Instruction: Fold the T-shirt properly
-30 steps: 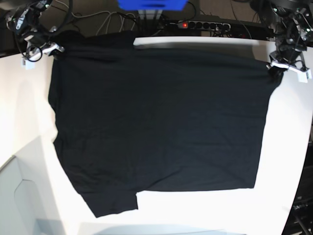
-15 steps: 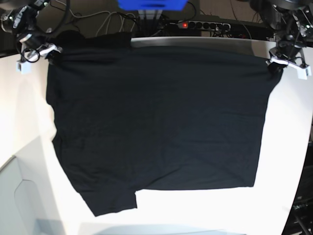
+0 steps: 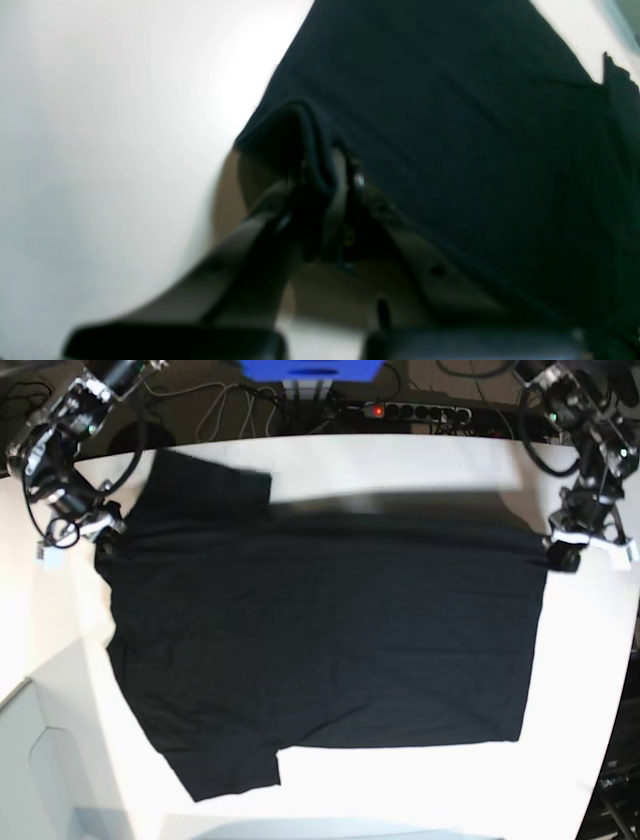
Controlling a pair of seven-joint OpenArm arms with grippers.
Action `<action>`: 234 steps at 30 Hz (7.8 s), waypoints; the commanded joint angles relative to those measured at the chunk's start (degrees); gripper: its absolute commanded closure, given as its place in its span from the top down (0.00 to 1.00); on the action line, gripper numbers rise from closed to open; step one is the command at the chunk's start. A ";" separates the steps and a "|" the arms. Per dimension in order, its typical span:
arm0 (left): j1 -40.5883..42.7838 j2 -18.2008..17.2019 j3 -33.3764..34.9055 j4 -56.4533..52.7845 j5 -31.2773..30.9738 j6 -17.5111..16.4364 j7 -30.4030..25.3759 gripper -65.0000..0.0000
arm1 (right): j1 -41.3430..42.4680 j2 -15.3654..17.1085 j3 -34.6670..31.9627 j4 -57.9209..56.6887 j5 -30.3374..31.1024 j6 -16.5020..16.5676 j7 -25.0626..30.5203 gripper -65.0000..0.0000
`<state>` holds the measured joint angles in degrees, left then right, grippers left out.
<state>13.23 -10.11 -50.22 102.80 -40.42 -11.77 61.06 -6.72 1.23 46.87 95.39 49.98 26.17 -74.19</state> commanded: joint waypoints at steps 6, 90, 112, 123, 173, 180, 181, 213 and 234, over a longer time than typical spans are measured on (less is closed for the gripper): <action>-4.14 1.27 2.79 -1.66 8.64 0.21 -1.58 0.00 | 3.78 1.27 -4.02 -0.41 1.41 -0.20 1.97 0.00; -23.83 1.98 -2.57 -30.06 24.82 0.12 -11.43 0.06 | 9.67 3.29 -9.11 -11.66 1.32 -9.07 13.58 0.06; -23.12 1.98 -3.10 -29.27 22.09 0.30 -11.43 0.38 | 9.93 2.94 -8.50 -11.57 1.41 -9.07 13.84 0.32; -22.33 0.83 -3.10 -29.27 20.51 0.30 -11.43 0.38 | 9.67 3.82 -8.41 -11.66 1.41 -9.07 18.76 0.32; -22.33 0.83 -3.10 -29.27 20.69 0.39 -11.43 0.38 | -10.47 -8.05 -5.16 -0.41 1.41 -8.99 12.44 0.30; -21.89 0.92 -3.10 -27.16 20.86 0.39 -11.43 0.38 | -10.47 -8.05 -5.16 -2.25 1.41 -8.99 12.17 0.30; -21.63 1.01 -3.10 -26.72 20.86 0.39 -11.43 0.38 | -10.47 -8.14 -5.51 -2.34 1.41 -8.99 12.17 0.30; -21.19 1.10 -3.10 -25.05 20.86 0.39 -11.43 0.38 | -2.47 -7.43 -17.91 4.17 1.76 -9.07 9.80 0.00; -21.19 1.27 -3.10 -25.31 20.95 0.39 -11.43 0.38 | 18.98 -8.05 -17.99 -15.61 1.50 -9.07 9.53 0.00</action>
<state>-7.18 -7.90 -53.28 76.51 -18.87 -11.38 50.50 10.98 -6.81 28.97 78.96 50.02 16.64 -65.17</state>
